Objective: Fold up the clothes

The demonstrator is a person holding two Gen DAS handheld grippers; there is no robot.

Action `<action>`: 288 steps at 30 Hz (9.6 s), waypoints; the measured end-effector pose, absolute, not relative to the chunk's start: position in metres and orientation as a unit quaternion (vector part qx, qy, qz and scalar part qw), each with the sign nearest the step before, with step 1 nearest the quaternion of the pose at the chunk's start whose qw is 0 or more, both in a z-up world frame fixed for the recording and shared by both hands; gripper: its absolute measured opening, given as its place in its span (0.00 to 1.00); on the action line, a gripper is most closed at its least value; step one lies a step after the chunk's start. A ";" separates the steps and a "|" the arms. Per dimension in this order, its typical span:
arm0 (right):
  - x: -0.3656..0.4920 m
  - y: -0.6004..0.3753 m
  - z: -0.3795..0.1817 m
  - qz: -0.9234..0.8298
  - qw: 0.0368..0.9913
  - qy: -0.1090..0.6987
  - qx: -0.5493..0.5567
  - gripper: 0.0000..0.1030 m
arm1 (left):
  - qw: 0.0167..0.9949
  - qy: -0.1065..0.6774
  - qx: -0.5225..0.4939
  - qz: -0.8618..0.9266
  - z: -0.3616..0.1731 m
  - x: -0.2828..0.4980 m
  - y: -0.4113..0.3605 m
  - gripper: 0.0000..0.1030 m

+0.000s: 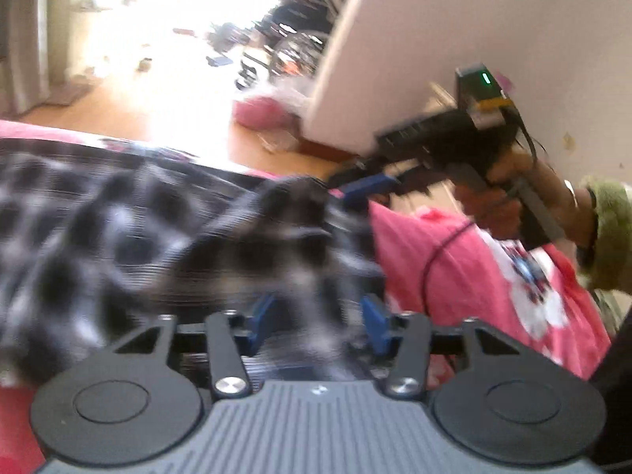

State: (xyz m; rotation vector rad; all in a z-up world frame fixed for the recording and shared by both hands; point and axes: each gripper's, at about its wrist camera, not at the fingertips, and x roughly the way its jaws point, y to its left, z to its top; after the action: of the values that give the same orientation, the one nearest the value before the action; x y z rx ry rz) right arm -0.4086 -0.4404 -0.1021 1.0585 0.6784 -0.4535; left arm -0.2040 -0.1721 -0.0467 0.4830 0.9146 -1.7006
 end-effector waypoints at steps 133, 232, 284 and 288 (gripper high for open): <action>-0.267 -0.420 -0.079 -0.085 0.873 0.459 0.138 0.24 | 0.610 0.452 0.170 -0.628 -0.066 -0.133 -0.116 0.48; 0.432 -0.441 -0.051 0.067 0.923 0.357 0.126 0.09 | 0.835 0.487 -0.033 -0.255 -0.100 0.262 -0.103 0.11; 0.359 -0.438 -0.040 0.119 0.880 0.439 0.138 0.08 | 0.874 0.432 0.037 -0.217 -0.058 0.254 -0.133 0.41; 0.315 -0.436 -0.030 0.158 0.864 0.461 0.126 0.08 | 0.852 0.471 0.082 -0.215 -0.065 0.245 -0.160 0.41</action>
State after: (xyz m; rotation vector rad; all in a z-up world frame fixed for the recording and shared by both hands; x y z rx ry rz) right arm 0.3145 -0.4359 -0.0300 0.2631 0.9653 0.3313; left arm 0.2451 -0.1599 -0.0647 0.1733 0.9905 -0.4522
